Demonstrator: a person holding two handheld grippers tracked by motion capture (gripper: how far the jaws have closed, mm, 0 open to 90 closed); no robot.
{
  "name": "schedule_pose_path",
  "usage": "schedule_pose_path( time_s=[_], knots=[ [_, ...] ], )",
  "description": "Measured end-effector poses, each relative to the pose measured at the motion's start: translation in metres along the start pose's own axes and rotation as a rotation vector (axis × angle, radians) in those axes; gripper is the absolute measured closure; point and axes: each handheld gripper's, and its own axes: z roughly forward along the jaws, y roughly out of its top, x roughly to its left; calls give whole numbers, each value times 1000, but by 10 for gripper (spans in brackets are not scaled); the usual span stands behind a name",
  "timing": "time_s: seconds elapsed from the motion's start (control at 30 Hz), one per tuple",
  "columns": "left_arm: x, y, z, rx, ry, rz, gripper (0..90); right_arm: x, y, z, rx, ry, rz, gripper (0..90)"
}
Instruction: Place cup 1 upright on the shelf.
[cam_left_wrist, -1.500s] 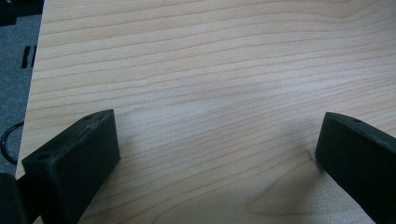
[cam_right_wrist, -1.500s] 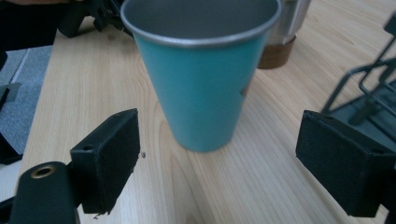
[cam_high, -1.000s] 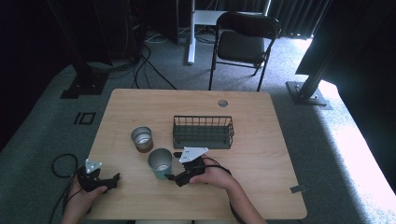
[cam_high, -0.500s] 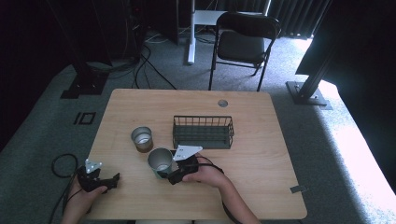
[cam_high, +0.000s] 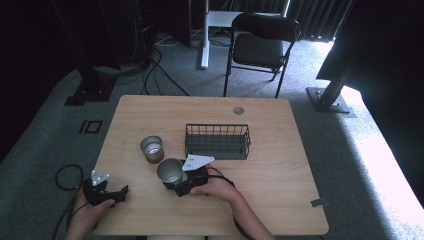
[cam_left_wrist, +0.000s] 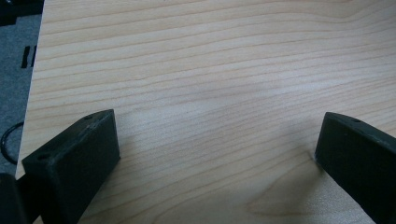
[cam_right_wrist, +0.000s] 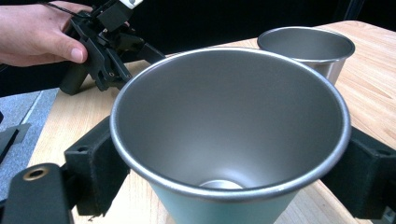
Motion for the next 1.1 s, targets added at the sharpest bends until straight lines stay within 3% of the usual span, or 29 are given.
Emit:
schedule_pose_path(
  time_s=[0.13,0.4,0.63,1.1],
  knots=[
    [0,0,0,0,0,0,4,1,0,3,-11,2,10,116],
    [0,0,0,0,0,0,4,9,3,5,22,21,10,133],
    [0,0,0,0,0,0,5,9,9,3,-8,9,50,135],
    [0,0,0,-2,0,0,4,11,30,-6,-12,-1,35,135]
  ],
)
